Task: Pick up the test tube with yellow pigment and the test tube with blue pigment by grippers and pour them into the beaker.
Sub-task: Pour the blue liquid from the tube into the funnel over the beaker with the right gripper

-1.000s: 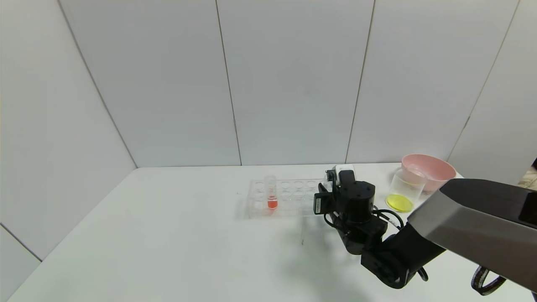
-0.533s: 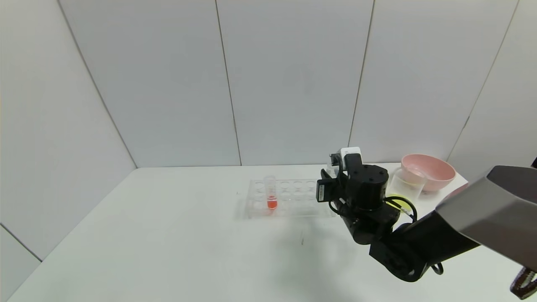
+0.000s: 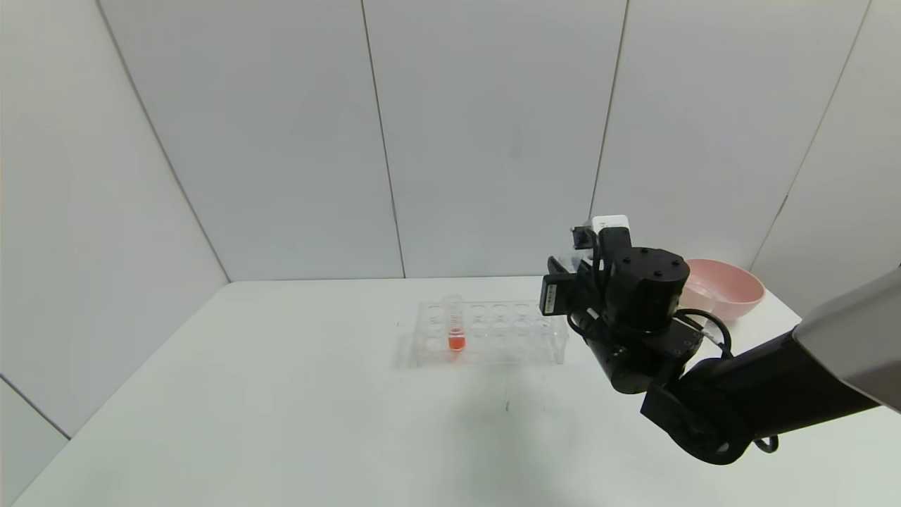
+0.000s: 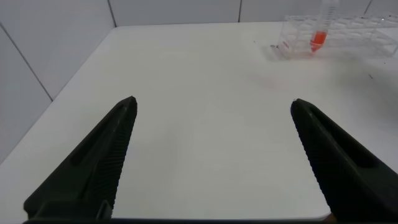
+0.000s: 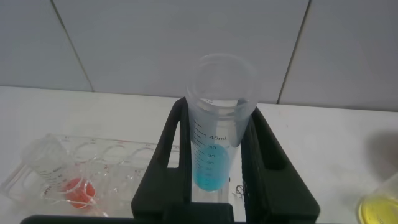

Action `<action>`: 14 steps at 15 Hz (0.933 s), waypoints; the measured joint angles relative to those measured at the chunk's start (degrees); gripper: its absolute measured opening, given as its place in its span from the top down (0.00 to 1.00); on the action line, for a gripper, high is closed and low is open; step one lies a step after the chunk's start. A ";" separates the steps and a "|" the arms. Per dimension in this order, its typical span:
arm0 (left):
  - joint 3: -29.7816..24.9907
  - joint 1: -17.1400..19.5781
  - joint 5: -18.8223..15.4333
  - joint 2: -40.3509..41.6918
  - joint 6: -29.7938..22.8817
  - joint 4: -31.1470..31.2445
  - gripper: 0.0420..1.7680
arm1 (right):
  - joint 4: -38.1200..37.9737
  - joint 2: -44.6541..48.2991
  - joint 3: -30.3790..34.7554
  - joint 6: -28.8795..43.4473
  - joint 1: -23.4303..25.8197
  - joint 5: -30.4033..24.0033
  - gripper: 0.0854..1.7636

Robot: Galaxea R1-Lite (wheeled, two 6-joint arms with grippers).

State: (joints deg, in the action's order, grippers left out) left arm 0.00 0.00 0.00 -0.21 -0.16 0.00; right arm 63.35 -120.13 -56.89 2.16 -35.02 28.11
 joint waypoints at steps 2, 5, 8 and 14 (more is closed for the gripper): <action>0.00 -0.02 0.00 0.00 0.00 0.00 0.00 | -1.06 0.91 0.04 -0.06 0.18 -1.18 0.74; 0.00 -0.02 0.00 0.00 0.00 0.00 0.00 | -7.74 5.66 1.49 0.24 3.22 -12.32 0.74; 0.00 0.00 0.00 0.00 0.00 0.00 0.00 | -18.25 12.63 2.79 0.16 11.59 -28.29 0.74; 0.00 0.00 -0.02 0.00 0.00 0.00 0.00 | -32.38 20.76 1.79 -10.30 33.98 -60.45 0.74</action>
State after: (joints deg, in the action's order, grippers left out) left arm 0.00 0.00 -0.02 -0.21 -0.16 0.00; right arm 30.98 -99.37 -55.10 -8.14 -1.05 -32.34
